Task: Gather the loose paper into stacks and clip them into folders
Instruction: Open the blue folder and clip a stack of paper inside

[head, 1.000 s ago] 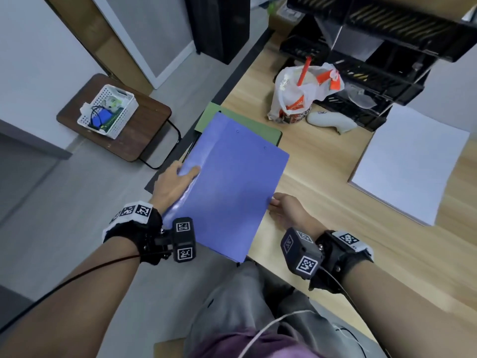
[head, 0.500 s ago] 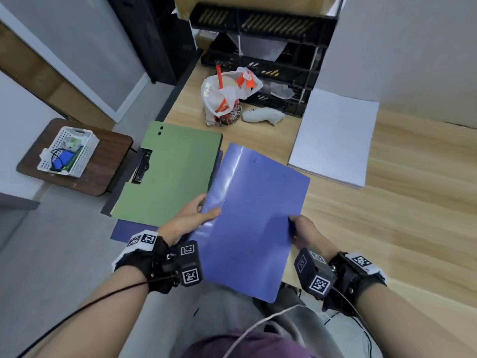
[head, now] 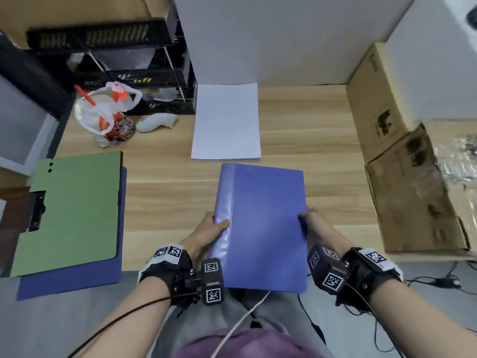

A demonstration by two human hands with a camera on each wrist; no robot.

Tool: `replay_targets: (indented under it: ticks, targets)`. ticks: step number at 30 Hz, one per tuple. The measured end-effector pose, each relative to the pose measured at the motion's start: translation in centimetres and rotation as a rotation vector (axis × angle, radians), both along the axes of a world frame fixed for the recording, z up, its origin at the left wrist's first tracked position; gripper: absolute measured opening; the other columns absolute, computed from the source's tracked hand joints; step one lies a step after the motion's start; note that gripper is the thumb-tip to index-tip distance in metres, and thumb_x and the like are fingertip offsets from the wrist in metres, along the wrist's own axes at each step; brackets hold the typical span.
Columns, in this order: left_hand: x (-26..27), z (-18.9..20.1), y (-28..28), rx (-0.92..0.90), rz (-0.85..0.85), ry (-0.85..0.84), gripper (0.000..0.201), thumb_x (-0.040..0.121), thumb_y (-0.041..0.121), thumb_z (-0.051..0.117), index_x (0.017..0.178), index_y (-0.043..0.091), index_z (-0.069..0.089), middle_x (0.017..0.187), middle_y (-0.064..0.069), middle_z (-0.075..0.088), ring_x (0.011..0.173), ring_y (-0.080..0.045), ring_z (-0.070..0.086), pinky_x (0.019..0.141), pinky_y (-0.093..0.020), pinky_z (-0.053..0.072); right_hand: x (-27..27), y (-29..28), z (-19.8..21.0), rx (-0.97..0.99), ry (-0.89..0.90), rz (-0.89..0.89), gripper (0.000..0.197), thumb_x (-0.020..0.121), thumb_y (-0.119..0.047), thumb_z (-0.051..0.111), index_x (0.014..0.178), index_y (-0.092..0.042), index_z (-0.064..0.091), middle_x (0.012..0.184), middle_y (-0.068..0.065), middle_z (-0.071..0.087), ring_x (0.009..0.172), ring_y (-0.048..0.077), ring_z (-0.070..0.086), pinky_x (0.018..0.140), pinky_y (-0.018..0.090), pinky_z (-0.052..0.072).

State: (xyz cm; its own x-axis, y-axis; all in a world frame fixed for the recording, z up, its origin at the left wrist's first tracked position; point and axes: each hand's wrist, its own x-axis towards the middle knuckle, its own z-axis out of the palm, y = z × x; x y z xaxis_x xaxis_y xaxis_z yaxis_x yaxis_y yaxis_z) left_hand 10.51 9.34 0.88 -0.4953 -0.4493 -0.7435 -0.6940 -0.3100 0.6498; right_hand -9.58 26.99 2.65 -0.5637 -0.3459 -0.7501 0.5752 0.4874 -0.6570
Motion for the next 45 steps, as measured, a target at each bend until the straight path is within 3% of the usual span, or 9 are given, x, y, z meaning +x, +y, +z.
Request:
replay_targets:
  ticks: [4,8,17,24,28,34,39,42,45]
  targets:
    - [-2.1,-1.7,-0.9,-0.241,-0.043,-0.139,0.037,0.067,0.030,0.054,0.080,-0.003,0.062,0.086,-0.021,0.065,0.081,-0.036,0.064,0.073,-0.041,0.052,-1.6,2.2,1.9,-0.023,0.011,0.022,0.037,0.090,0.009,0.035,0.066,-0.015,0.051,0.039,-0.010,0.049,0.032,0.004,0.041,0.034,0.010,0.028]
    - [-4.5,-3.0,-2.9,-0.298,-0.127,-0.194,0.058,0.063,0.042,0.042,0.096,0.002,0.067,0.117,-0.025,0.061,0.110,-0.039,0.057,0.091,-0.041,0.047,-2.4,3.8,5.1,-0.064,-0.022,0.151,0.022,0.094,-0.007,0.041,0.087,-0.016,0.061,0.072,-0.003,0.056,0.053,0.008,0.049,0.046,0.017,0.041]
    - [-5.7,11.2,-1.9,0.012,-0.267,0.094,0.062,0.087,0.067,0.046,0.138,0.031,0.046,0.136,0.009,0.048,0.122,-0.024,0.052,0.079,-0.039,0.058,0.5,-1.7,14.7,-0.339,-0.046,0.443,0.032,0.101,-0.033,0.038,0.111,-0.022,0.067,0.103,0.002,0.070,0.089,0.024,0.067,0.088,0.041,0.055]
    - [1.0,17.0,-6.5,0.017,-0.301,0.242,0.034,0.087,0.055,0.057,0.114,0.037,0.065,0.117,0.004,0.066,0.093,-0.017,0.060,0.068,-0.031,0.057,8.4,-11.9,14.8,-0.400,-0.065,0.676,0.034,0.099,-0.034,0.048,0.129,-0.024,0.060,0.133,-0.002,0.062,0.119,0.024,0.062,0.092,0.044,0.055]
    - [6.5,14.7,-10.9,-0.100,-0.102,0.171,0.023,0.099,0.012,0.045,0.109,0.023,0.063,0.099,0.001,0.070,0.083,-0.015,0.066,0.076,-0.032,0.056,12.8,-16.2,12.7,-0.359,-0.105,0.659,0.027,0.101,-0.023,0.043,0.125,-0.029,0.056,0.126,0.002,0.057,0.114,0.022,0.061,0.091,0.044,0.055]
    - [11.7,10.0,-15.7,-0.334,0.174,0.087,0.059,0.090,-0.004,0.051,0.144,0.014,0.033,0.136,-0.014,0.053,0.102,-0.028,0.058,0.082,-0.037,0.051,12.9,-15.4,8.3,-0.108,0.099,0.667,0.041,0.100,-0.021,0.042,0.141,-0.027,0.045,0.148,-0.004,0.041,0.138,0.015,0.036,0.112,0.038,0.033]
    - [11.7,6.3,-16.0,-0.674,-0.269,-0.317,0.102,0.086,0.026,0.068,0.154,0.027,-0.008,0.162,-0.007,-0.015,0.147,-0.032,-0.020,0.118,-0.052,-0.002,9.8,-9.6,4.2,0.159,0.262,0.527,0.048,0.100,-0.009,0.040,0.148,-0.009,0.037,0.154,0.007,0.035,0.142,0.024,0.031,0.112,0.032,0.026]
    - [9.4,4.7,-14.7,-0.607,-0.537,-0.299,0.094,0.089,0.034,0.064,0.154,0.031,-0.003,0.161,-0.005,-0.018,0.146,-0.032,-0.024,0.116,-0.056,-0.002,8.3,-7.4,1.9,0.286,0.344,0.561,0.033,0.097,0.001,0.042,0.126,0.013,0.050,0.136,0.026,0.050,0.127,0.036,0.046,0.103,0.038,0.034]
    - [8.0,2.5,-13.8,-0.506,-0.625,-0.309,0.089,0.088,0.035,0.064,0.154,0.035,0.005,0.162,-0.003,-0.016,0.146,-0.035,-0.023,0.116,-0.060,0.004,6.7,-6.1,-0.1,0.402,0.374,0.592,0.005,0.093,-0.005,0.047,0.089,-0.005,0.050,0.110,0.019,0.046,0.102,0.029,0.048,0.082,0.036,0.036]
